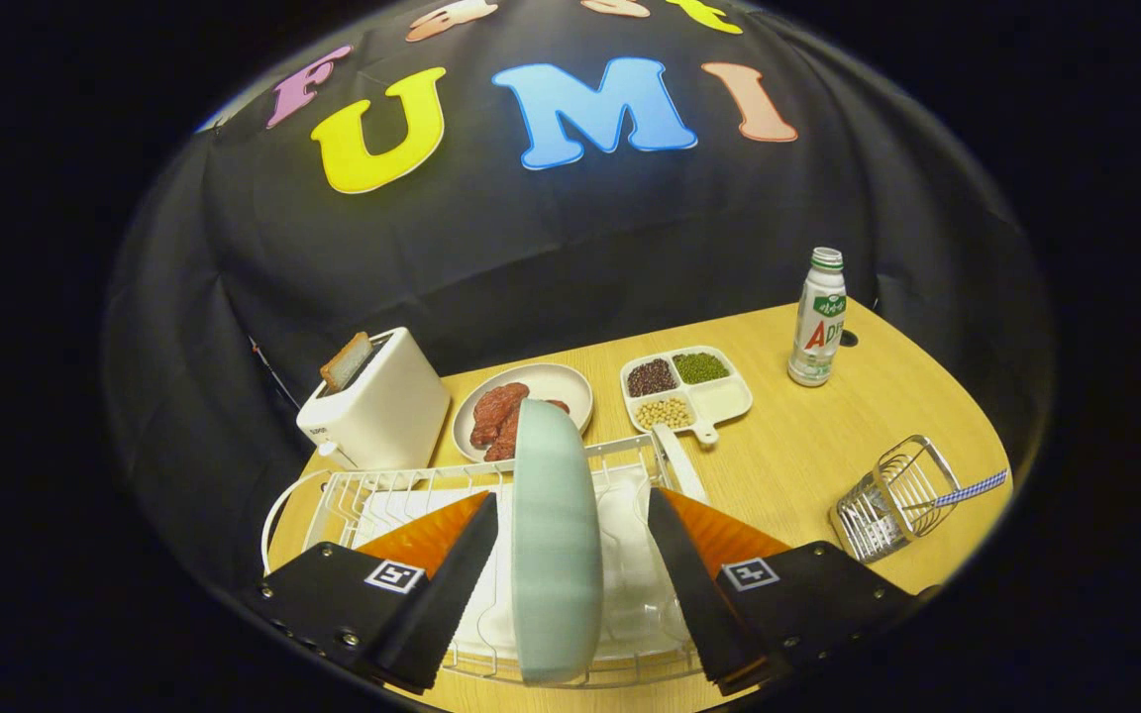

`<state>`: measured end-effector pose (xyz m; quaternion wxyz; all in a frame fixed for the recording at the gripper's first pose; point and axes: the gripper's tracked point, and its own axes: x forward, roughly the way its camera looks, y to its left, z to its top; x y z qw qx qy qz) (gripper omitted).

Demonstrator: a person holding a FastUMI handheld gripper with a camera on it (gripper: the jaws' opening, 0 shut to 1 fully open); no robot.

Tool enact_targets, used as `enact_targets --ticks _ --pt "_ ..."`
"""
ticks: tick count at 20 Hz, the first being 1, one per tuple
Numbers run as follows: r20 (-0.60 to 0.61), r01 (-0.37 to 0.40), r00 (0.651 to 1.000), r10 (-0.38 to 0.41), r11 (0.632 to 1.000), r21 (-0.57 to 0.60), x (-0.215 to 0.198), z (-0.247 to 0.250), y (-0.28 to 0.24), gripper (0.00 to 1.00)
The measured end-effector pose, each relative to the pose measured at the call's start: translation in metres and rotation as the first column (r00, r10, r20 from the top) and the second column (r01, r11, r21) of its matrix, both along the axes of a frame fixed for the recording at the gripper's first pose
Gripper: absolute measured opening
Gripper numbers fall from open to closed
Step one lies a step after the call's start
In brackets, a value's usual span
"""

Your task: Take the plate from the dish rack, then take the spoon from the basket and place it into the plate.

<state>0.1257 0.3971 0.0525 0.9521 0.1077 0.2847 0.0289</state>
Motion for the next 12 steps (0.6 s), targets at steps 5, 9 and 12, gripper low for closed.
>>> enact_targets --ticks 5,9,12 --pt "-0.074 -0.015 0.997 0.013 1.0 -0.022 0.002 -0.017 0.007 0.67" --pt "-0.105 0.0 0.994 -0.006 0.999 -0.054 0.002 -0.022 0.005 0.36" --pt "-0.126 0.035 0.991 -0.05 0.993 -0.116 -0.001 -0.021 -0.002 0.34"
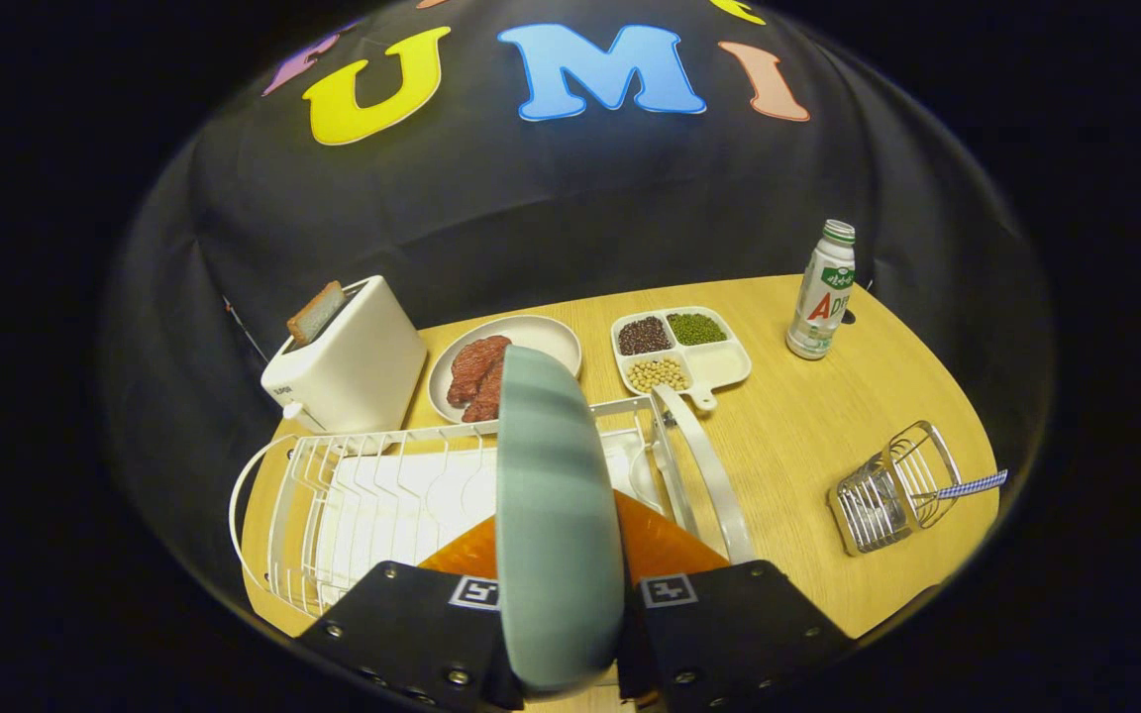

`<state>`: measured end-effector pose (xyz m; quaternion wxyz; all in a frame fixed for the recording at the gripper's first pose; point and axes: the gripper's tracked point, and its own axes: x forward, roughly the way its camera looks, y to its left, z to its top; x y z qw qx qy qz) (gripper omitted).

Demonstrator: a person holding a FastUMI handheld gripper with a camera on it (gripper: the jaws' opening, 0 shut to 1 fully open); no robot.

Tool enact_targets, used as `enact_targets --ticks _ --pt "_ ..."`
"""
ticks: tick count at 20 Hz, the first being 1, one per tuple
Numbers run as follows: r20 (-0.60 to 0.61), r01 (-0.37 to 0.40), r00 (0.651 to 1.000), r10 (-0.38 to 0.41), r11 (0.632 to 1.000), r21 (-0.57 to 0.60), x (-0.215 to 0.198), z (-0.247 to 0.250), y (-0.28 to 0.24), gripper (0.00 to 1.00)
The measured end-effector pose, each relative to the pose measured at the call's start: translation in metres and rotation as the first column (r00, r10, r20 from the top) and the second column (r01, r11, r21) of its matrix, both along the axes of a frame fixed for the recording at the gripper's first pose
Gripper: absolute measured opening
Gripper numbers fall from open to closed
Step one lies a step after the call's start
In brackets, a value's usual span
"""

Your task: Take the plate from the dish rack, then take the spoon from the basket and place it into the plate.

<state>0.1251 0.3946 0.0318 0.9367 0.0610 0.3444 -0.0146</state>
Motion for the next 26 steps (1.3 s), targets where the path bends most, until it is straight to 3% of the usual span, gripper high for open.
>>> enact_targets --ticks 6,13,19,26 --pt "-0.003 0.032 0.999 -0.033 0.987 -0.16 -0.002 0.012 0.009 0.34" --pt "0.042 0.071 0.997 -0.06 0.925 -0.373 -0.012 0.042 0.014 0.34" --pt "0.124 0.136 0.988 -0.094 0.908 -0.396 -0.044 0.083 0.003 0.33" --pt "0.177 0.166 0.979 -0.098 0.889 -0.427 -0.123 0.106 -0.029 0.33"
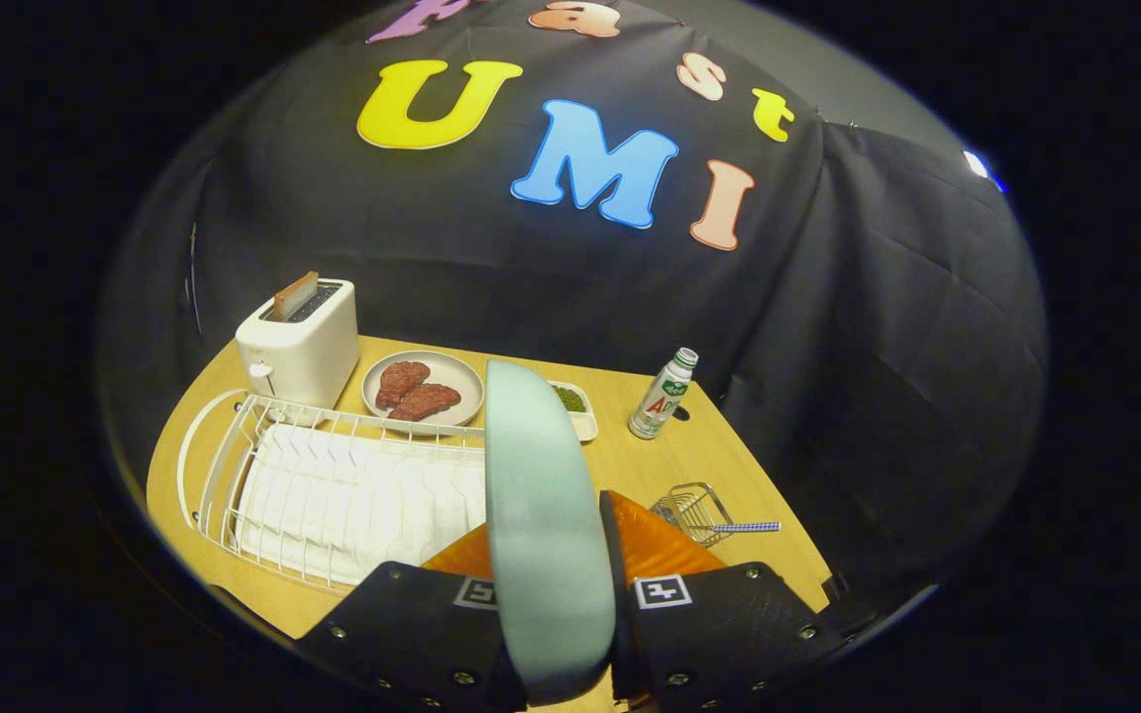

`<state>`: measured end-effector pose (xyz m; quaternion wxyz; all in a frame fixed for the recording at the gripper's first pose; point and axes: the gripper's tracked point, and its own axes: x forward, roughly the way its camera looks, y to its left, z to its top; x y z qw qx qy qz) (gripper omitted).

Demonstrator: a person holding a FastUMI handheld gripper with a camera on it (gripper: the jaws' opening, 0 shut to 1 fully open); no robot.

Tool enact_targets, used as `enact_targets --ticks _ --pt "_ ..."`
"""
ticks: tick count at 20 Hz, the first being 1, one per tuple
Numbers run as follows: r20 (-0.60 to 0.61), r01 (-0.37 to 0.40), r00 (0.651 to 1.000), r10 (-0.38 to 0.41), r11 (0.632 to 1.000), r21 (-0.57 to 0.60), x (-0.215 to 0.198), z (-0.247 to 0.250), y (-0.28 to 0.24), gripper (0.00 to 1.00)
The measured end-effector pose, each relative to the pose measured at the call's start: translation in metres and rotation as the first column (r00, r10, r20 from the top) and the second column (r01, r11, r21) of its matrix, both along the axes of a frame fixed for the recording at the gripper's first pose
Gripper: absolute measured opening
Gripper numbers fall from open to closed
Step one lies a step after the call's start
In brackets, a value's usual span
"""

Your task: Take the plate from the dish rack, then take the spoon from the basket and place it into the plate.

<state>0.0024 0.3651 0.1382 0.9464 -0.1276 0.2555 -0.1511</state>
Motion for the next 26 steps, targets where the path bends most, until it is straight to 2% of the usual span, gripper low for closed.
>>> enact_targets --ticks 7,14,21,23,26 --pt "-0.046 -0.024 0.999 0.028 0.997 0.072 -0.068 -0.042 -0.03 0.33" --pt "-0.141 -0.043 0.987 0.078 0.97 0.237 -0.108 -0.117 -0.05 0.32" --pt "-0.16 -0.034 0.979 0.123 0.884 0.467 -0.111 -0.157 -0.054 0.32" --pt "-0.153 -0.038 0.978 0.142 0.841 0.54 -0.108 -0.162 -0.05 0.32" --pt "-0.142 -0.045 0.973 0.182 0.75 0.659 -0.103 -0.175 -0.04 0.32"
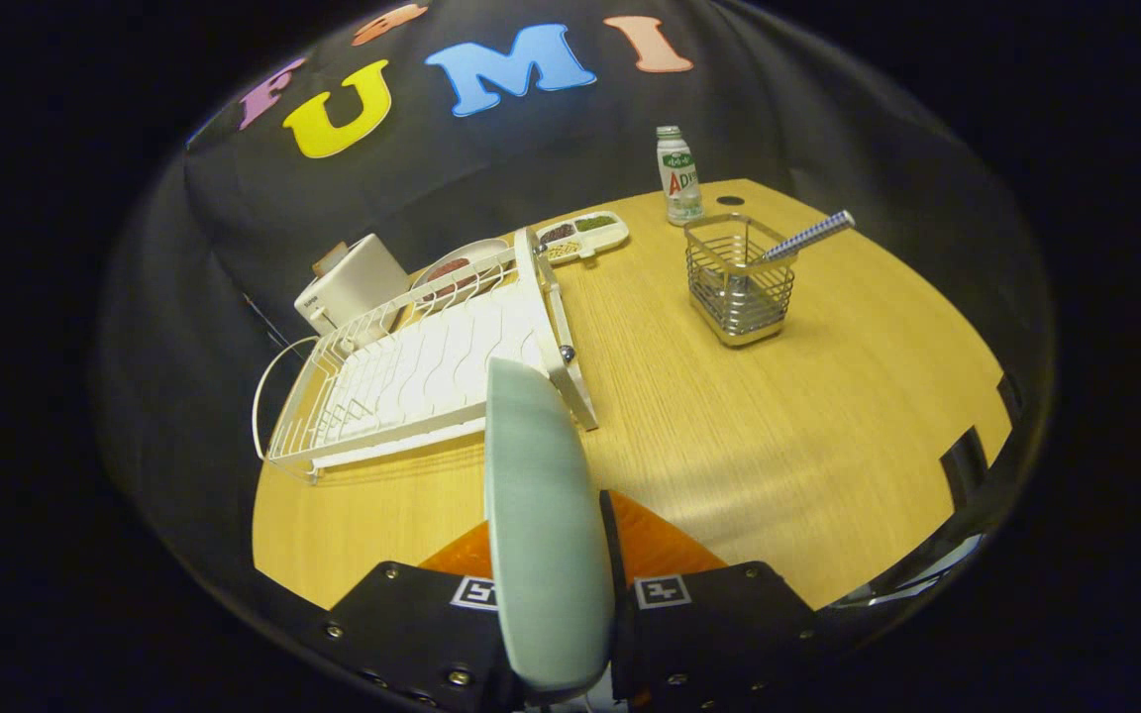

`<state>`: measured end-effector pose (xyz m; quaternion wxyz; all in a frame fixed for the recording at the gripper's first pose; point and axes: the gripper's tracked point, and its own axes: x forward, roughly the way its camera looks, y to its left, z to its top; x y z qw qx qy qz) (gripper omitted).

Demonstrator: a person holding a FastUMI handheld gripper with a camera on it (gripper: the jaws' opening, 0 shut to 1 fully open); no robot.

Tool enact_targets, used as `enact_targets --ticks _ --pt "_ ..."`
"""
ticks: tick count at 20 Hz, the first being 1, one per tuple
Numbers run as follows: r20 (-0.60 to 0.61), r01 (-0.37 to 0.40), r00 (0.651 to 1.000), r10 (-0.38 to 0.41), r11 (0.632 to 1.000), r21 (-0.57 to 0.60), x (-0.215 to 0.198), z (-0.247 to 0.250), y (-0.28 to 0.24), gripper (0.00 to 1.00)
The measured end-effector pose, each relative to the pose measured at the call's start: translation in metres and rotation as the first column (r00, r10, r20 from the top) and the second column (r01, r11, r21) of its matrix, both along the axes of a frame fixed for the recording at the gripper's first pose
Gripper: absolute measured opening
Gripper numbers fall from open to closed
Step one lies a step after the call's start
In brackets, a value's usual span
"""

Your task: Take the plate from the dish rack, then take the spoon from the basket and place it into the plate.

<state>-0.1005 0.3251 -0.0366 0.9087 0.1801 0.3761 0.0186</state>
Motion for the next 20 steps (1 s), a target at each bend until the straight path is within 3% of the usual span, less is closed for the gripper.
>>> enact_targets --ticks 5,7,9,11,14,16,20 --pt "-0.051 0.003 0.999 0.003 0.991 0.131 0.005 -0.025 0.005 0.37" --pt "-0.073 0.028 0.997 -0.022 0.996 0.081 0.005 -0.034 -0.008 0.39" --pt "-0.087 0.034 0.996 -0.031 0.999 0.028 0.0 -0.037 -0.016 0.58" --pt "-0.079 0.041 0.996 -0.04 0.999 0.011 0.001 -0.037 -0.023 0.65" --pt "-0.067 0.069 0.995 -0.072 0.997 -0.045 0.001 -0.034 -0.037 0.67" --pt "-0.054 0.07 0.996 -0.074 0.995 -0.076 0.002 -0.028 -0.043 0.75" --pt "0.096 0.089 0.993 -0.07 0.974 -0.207 0.021 0.022 -0.064 0.75"
